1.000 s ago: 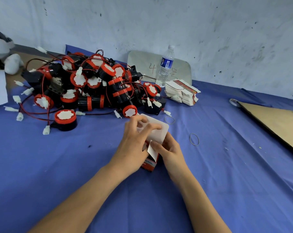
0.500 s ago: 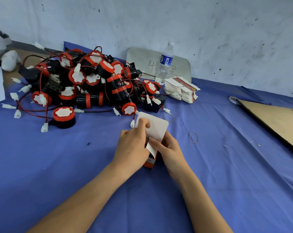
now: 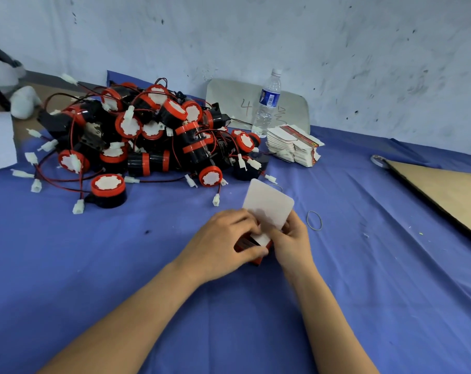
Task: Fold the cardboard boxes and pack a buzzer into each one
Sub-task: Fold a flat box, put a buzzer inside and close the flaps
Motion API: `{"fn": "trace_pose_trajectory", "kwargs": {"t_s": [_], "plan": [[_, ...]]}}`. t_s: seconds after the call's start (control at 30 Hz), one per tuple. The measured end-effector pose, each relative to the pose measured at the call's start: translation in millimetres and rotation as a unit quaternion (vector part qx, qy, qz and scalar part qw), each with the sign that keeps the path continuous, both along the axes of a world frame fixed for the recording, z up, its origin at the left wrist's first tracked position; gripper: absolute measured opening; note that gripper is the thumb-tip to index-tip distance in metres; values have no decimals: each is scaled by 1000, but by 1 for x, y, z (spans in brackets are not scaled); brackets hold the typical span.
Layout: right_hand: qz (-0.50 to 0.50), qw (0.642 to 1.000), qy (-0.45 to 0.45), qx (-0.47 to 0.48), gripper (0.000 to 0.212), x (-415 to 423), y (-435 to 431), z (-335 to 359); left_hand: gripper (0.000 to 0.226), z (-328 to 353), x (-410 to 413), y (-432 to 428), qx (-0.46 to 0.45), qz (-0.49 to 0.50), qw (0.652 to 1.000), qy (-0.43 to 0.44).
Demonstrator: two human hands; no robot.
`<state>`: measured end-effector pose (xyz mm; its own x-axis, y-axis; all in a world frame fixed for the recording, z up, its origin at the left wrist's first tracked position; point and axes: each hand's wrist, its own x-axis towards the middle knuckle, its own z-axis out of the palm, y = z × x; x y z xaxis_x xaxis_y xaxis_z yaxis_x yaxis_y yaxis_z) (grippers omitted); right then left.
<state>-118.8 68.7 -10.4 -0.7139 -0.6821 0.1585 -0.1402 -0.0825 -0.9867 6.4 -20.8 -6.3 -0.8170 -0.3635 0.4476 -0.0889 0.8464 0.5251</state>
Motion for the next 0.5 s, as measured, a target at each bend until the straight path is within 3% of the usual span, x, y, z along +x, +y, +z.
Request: {"fn": "trace_pose_trajectory", "kwargs": {"t_s": [0.07,0.23,0.4,0.5], "plan": [[-41,998,32,-23,30,0,4,4,42,-3,-3,3,-2,-3,1000,-20],[-47,994,54,-83,8,9,10,14,41,-6,-9,3,-6,-24,999,-21],[-51,988,139,-49,24,10,7,8,36,-8,-10,3,26,-43,998,25],[-64,988,136,-37,33,7,8,7,29,-12,-11,4,52,-28,997,50]]}}
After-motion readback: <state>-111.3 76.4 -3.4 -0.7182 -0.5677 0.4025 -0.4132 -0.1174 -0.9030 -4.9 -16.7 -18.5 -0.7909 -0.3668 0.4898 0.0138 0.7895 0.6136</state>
